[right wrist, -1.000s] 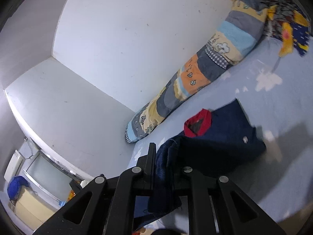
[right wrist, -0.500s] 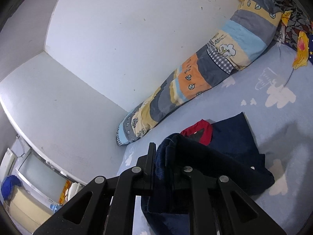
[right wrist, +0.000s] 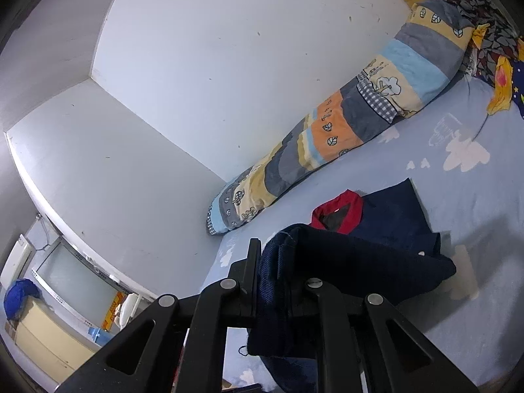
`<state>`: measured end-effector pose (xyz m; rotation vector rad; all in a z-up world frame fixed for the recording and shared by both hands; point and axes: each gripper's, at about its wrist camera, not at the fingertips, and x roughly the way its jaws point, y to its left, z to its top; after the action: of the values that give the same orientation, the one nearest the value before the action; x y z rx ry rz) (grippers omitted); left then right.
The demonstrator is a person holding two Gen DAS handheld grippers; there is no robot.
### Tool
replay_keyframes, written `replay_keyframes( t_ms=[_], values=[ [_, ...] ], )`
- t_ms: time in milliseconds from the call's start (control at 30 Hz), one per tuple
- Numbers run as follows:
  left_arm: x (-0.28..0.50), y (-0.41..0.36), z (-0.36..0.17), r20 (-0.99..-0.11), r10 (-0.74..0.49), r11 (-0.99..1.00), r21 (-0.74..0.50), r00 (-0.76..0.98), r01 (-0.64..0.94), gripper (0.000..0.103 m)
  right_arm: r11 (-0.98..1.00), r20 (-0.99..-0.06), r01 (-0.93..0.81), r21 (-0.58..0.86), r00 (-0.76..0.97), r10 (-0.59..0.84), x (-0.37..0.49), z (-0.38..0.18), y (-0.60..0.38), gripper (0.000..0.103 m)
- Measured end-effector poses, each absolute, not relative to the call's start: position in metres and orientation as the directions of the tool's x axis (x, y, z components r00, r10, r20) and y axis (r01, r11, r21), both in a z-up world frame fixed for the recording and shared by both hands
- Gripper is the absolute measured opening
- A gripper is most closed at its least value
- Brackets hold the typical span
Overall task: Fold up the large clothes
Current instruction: 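Lift the navy shirt off the blanket with both tools, then lay the shirt down folded over and open both tools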
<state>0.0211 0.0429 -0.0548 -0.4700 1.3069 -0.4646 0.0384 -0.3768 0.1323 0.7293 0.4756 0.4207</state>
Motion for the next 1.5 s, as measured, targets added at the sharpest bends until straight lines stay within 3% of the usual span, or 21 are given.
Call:
replay_keyframes(
  t_ms=[167, 333, 367, 400, 433, 600, 767, 933, 1100, 1233, 1400, 1467, 1500],
  values=[
    [0.032, 0.018, -0.071, -0.864, -0.443, 0.89, -0.457, 0.239, -0.004, 0.075, 0.659, -0.249, -0.204, 0.724, 0.813, 0.525, 0.033, 0.128, -0.376, 0.012],
    [0.033, -0.01, -0.089, -0.863, -0.446, 0.889, -0.457, 0.237, 0.012, 0.075, 0.656, -0.242, -0.21, 0.725, 0.814, 0.528, 0.029, 0.125, -0.375, 0.012],
    [0.03, -0.017, -0.092, -0.849, -0.465, 0.879, -0.476, 0.253, 0.018, 0.065, 0.656, -0.242, -0.208, 0.725, 0.815, 0.526, 0.028, 0.124, -0.375, 0.012],
    [0.029, -0.022, -0.096, -0.853, -0.459, 0.883, -0.468, 0.25, 0.024, 0.047, 0.655, -0.242, -0.205, 0.727, 0.817, 0.524, 0.027, 0.123, -0.376, 0.012],
    [0.027, -0.027, -0.101, -0.872, -0.424, 0.902, -0.432, 0.244, 0.021, 0.017, 0.651, -0.24, -0.202, 0.732, 0.817, 0.524, 0.027, 0.122, -0.376, 0.012],
    [0.011, -0.012, -0.068, -0.813, -0.449, 0.883, -0.469, 0.37, 0.041, 0.015, 0.653, -0.249, -0.193, 0.732, 0.817, 0.521, 0.018, 0.119, -0.378, 0.012],
    [0.004, 0.038, -0.006, -0.682, -0.508, 0.823, -0.564, 0.526, 0.066, 0.013, 0.65, -0.256, -0.183, 0.738, 0.815, 0.52, 0.013, 0.118, -0.383, 0.012],
    [0.014, 0.101, 0.055, -0.556, -0.436, 0.816, -0.576, 0.708, 0.049, 0.013, 0.648, -0.254, -0.181, 0.74, 0.816, 0.519, 0.014, 0.119, -0.385, 0.012],
    [0.058, 0.138, 0.071, -0.504, -0.385, 0.796, -0.605, 0.773, 0.002, 0.013, 0.657, -0.265, -0.166, 0.735, 0.822, 0.504, 0.033, 0.123, -0.387, 0.012],
    [0.118, 0.146, 0.071, -0.499, -0.413, 0.761, -0.649, 0.762, -0.012, 0.013, 0.663, -0.281, -0.129, 0.738, 0.834, 0.475, 0.073, 0.125, -0.393, 0.012],
    [0.236, 0.152, 0.058, -0.586, -0.4, 0.749, -0.652, 0.705, -0.117, 0.013, 0.617, -0.317, -0.015, 0.787, 0.847, 0.426, 0.155, 0.105, -0.412, 0.014],
    [0.301, 0.146, 0.035, -0.662, -0.429, 0.749, -0.641, 0.615, -0.168, 0.015, 0.572, -0.357, 0.087, 0.815, 0.854, 0.378, 0.203, 0.083, -0.427, 0.023],
    [0.33, 0.144, 0.02, -0.71, -0.419, 0.751, -0.622, 0.566, -0.223, 0.016, 0.55, -0.389, 0.143, 0.823, 0.847, 0.363, 0.229, 0.068, -0.436, 0.043]
  ],
)
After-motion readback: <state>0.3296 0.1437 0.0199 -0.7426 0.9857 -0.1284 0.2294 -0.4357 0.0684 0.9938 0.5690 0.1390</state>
